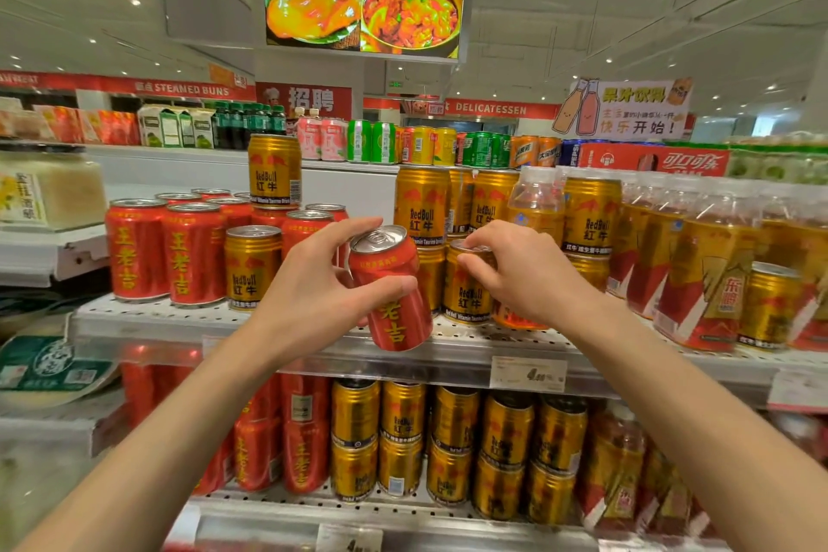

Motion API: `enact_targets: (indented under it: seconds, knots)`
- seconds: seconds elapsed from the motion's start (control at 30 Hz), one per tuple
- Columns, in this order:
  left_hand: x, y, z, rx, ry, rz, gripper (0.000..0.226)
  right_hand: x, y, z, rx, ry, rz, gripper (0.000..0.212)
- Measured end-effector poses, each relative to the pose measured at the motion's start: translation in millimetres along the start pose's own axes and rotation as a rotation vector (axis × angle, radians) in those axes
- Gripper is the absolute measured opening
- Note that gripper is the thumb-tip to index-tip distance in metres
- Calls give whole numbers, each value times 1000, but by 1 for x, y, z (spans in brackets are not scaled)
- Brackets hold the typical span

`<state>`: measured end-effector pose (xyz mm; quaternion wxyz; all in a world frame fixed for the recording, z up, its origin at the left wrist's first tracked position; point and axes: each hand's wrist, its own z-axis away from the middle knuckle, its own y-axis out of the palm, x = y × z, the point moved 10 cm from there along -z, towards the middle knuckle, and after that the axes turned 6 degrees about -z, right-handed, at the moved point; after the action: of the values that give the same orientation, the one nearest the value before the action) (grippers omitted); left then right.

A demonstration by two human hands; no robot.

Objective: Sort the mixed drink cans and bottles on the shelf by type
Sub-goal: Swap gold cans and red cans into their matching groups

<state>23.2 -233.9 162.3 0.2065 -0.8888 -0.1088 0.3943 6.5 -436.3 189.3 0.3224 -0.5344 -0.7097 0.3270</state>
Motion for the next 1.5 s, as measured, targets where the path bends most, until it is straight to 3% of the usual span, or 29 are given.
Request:
enact_targets:
  seconds: [0.27,0.4,0.53,0.63,0.9,1.5]
  knots:
    - [-7,7,7,-45,-11,72,79,-9,-16,39,-78,-17,-357,31]
    - [-13,22,8,-60,-39,133,65,-7,-12,64,-73,-35,-551,34]
    - [-19,40,9,-43,-62,128,68,-14,15,76,126,-1,-629,61]
    - [-19,49,12,-41,-81,118,68,-20,23,84,173,3,-676,75]
    - [-14,47,11,-1,-83,169,71,-15,30,88,145,90,-775,61]
    - [72,-128,10,84,-27,323,66,162,72,15,87,137,-679,63]
